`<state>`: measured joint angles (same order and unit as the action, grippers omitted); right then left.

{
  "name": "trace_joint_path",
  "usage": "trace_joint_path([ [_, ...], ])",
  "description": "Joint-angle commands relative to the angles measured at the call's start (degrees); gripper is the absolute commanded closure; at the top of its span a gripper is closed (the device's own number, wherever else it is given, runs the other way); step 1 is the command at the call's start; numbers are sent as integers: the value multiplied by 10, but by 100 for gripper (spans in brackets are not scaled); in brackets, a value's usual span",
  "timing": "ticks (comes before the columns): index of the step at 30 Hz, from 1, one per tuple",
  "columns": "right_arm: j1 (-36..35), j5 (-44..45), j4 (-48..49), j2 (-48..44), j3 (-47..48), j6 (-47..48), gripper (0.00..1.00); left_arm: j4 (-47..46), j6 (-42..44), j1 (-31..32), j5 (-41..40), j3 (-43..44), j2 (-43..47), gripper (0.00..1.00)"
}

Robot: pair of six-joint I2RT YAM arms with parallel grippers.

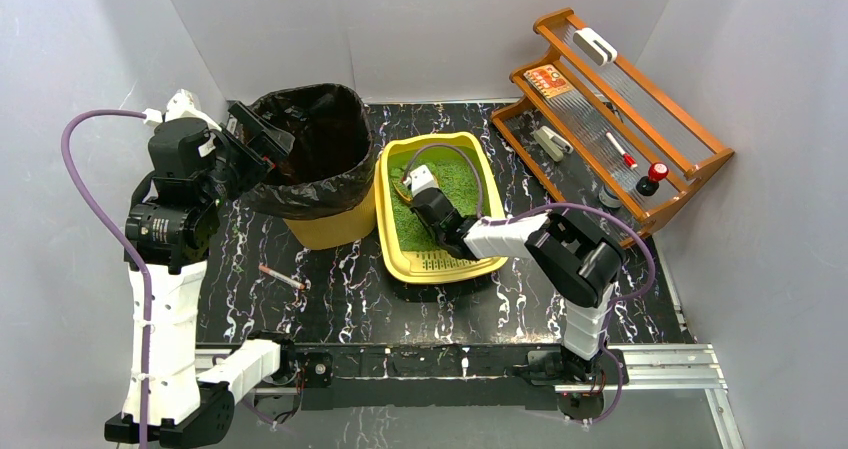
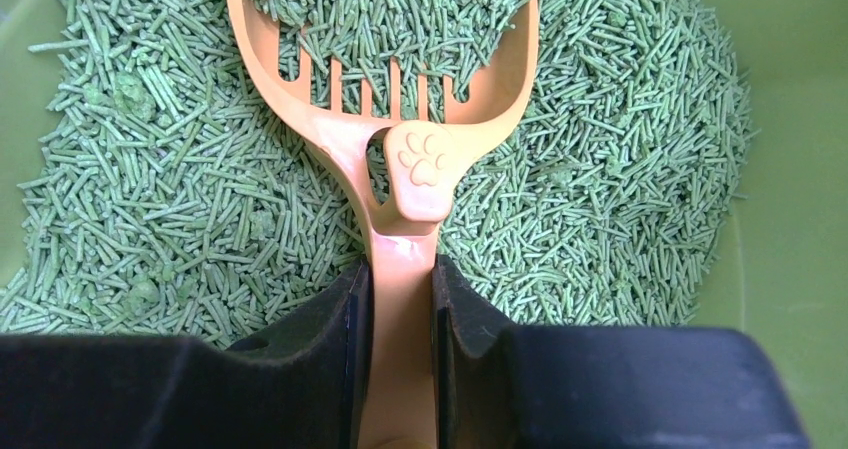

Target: Clean the litter box

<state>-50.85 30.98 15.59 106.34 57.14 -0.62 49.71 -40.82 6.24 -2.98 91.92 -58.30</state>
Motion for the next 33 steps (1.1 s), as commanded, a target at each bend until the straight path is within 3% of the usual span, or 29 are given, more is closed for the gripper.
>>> trace_joint_path([
  [1,4,61,76,11,32,-58,100,-6,1,3,1,12,5,2],
  [13,4,116,63,2,31,-68,100,-6,-1,3,1,7,9,2],
  [19,5,61,242,-14,-51,65,100,-4,0,3,1,15,10,2],
  [33,5,24,329,-38,-101,136,100,1,1,3,-4,21,9,2],
])
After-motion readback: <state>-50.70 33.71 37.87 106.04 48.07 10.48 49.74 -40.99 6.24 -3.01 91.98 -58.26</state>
